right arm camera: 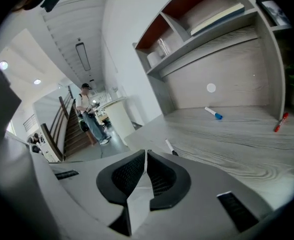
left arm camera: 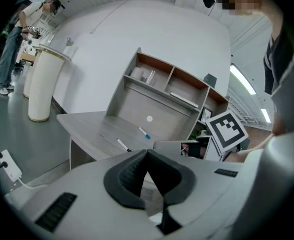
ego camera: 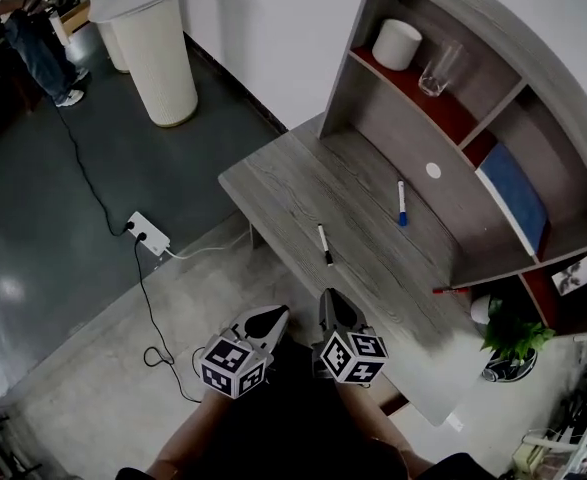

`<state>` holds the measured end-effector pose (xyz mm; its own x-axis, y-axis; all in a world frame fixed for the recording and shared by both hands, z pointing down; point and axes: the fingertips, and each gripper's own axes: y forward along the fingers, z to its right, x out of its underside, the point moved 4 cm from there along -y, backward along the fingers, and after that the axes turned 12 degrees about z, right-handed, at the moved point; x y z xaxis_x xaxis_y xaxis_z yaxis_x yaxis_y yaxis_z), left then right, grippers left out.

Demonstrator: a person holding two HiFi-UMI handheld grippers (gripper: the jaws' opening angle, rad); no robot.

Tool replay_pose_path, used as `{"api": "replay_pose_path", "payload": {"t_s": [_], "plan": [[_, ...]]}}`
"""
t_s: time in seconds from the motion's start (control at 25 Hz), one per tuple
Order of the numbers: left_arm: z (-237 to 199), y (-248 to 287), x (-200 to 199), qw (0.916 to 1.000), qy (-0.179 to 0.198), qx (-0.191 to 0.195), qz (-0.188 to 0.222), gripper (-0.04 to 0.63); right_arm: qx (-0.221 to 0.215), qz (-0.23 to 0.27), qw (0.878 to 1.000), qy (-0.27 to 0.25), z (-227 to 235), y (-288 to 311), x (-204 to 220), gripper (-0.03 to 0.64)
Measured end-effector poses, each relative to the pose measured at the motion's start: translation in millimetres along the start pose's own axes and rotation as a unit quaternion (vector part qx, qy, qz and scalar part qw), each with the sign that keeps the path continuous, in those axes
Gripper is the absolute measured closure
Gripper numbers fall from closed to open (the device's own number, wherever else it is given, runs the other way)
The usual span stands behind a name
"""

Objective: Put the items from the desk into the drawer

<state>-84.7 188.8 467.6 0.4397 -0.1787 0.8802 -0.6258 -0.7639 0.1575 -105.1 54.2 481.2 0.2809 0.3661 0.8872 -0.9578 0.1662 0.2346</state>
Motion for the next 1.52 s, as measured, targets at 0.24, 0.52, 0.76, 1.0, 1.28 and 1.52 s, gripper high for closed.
{"api": "replay_pose_path", "payload": {"t_s": [0.24,0.52,0.76,1.0,1.28,1.52], "plan": [[-22.1,39.7,-5.0,0.9996,-0.012,-0.018,-0.018,0.572,-0.003,-0.055,0.998,-0.017,21.1,41.4,4.3,0.569],[-32.4,82.1,-2.7,0.9974,-0.046,-0.017,-0.052,0.572,0.008,-0.110,0.993,-0.044,42.3,66.6,13.9,0.542],[-52.8,109.0,-2.2,0.9939,0.007,-0.008,-0.110,0.572,0.020,-0.154,0.986,-0.057,50.2,87.9,23.4,0.503],[-69.4,138.9,7.8,0.9783,0.086,0.041,-0.184,0.572,0.030,-0.228,0.970,-0.076,61.0,111.0,38.2,0.474],[-83.8,161.2,17.8,0.9611,0.106,0.096,-0.237,0.572,0.052,-0.288,0.952,-0.094,67.3,124.8,50.4,0.474],[-95.6,174.2,19.2,0.9537,0.103,0.120,-0.256,0.572,0.064,-0.319,0.937,-0.126,65.6,130.8,55.5,0.474]]}}
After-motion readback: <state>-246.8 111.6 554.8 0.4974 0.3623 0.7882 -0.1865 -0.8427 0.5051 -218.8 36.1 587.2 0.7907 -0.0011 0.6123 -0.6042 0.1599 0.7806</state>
